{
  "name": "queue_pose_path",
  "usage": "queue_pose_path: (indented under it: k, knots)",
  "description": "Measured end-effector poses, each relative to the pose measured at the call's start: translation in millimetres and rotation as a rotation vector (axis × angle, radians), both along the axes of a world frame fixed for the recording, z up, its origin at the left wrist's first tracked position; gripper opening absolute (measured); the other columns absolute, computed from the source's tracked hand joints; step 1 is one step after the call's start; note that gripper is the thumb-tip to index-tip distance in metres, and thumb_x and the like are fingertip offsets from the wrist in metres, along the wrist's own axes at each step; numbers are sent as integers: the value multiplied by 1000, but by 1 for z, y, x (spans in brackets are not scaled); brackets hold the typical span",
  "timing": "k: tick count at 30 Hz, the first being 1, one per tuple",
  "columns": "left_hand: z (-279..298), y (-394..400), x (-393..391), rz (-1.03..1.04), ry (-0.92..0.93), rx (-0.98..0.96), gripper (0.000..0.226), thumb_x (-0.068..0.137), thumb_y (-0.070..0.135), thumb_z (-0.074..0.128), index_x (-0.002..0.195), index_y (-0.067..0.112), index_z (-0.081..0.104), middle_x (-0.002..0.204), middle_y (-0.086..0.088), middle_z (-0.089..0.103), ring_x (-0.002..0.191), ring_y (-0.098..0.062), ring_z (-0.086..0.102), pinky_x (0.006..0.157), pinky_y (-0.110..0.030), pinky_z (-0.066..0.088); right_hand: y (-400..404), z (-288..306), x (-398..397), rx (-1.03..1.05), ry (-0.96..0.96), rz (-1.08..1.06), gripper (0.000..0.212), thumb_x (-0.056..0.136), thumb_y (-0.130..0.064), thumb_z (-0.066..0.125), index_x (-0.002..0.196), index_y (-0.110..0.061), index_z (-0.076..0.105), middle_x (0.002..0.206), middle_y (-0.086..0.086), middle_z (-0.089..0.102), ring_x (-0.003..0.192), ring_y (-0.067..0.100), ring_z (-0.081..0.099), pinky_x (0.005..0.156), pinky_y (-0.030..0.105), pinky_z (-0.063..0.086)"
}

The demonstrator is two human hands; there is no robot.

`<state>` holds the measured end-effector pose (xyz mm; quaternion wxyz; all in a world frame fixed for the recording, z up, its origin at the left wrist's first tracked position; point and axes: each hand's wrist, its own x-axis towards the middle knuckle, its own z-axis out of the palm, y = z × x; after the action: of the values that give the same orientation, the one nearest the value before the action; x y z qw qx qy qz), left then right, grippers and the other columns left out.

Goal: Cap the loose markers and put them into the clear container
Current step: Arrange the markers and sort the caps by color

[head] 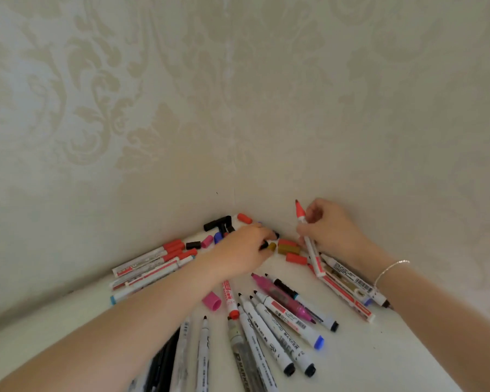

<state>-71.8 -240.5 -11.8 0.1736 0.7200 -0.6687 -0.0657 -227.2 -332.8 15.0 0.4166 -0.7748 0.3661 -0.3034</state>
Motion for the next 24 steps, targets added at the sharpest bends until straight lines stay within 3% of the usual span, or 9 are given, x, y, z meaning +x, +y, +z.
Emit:
queue_pose_path:
  k: [4, 7, 12, 14, 16, 18, 20, 24]
  knots:
    - [-25, -30, -23, -117, 95, -33, 28, 95, 19, 53, 120, 17, 65, 113, 3, 61, 103, -14, 56, 92, -28, 46, 5, 3, -1, 30, -234, -36, 18, 86, 1, 59, 82, -7, 44, 71, 5, 48, 54, 19, 52, 39, 21, 45]
    - [-40, -44, -29, -115, -19, -74, 23, 93, 27, 55, 107, 15, 69, 107, -2, 62, 100, -20, 58, 87, -37, 48, 4, -2, -2, 29, -251, -42, 17, 88, -3, 57, 81, -9, 43, 72, 5, 46, 58, 23, 50, 38, 22, 43]
    - [-42, -48, -23, -74, -121, -119, 20, 91, 32, 58, 97, 15, 67, 99, 0, 63, 92, -20, 60, 80, -37, 50, 1, -8, 0, 21, -219, -37, 16, 90, -4, 57, 83, -11, 45, 74, 7, 50, 60, 26, 53, 40, 25, 46]
    - [-33, -47, -16, 71, 233, -176, 16, 91, 29, 59, 99, 17, 65, 96, 2, 68, 88, -14, 63, 78, -30, 52, 3, -8, -1, 61, -234, -10, 11, 90, -4, 57, 90, -11, 49, 83, 9, 51, 60, 24, 57, 43, 30, 52]
    - [-15, -41, -7, 266, 857, -214, 19, 94, 26, 59, 109, 14, 62, 99, 0, 68, 89, -11, 63, 74, -23, 50, 6, -8, -3, 94, -218, 27, 12, 90, -5, 58, 98, -11, 52, 91, 9, 53, 61, 21, 61, 47, 34, 56]
    - [-3, -35, 0, 297, 1388, -210, 22, 96, 18, 56, 115, 8, 61, 96, -4, 69, 88, -12, 65, 75, -23, 50, 9, -8, -4, 86, -166, 64, 13, 90, -11, 61, 102, -13, 55, 96, 8, 56, 60, 20, 64, 48, 35, 57]
    - [4, -29, 5, 279, 1560, -236, 20, 97, 14, 54, 115, 7, 61, 90, -4, 70, 85, -13, 66, 76, -24, 51, 12, -9, -2, 56, -123, 82, 13, 89, -14, 62, 102, -15, 57, 97, 7, 57, 58, 19, 63, 46, 33, 55]
    - [7, -23, 2, 308, 1606, -285, 21, 97, 12, 54, 117, 9, 59, 90, -4, 71, 82, -13, 67, 74, -25, 52, 16, -8, 5, 27, -86, 87, 13, 90, -12, 59, 102, -16, 58, 96, 4, 58, 45, 5, 58, 37, 22, 45]
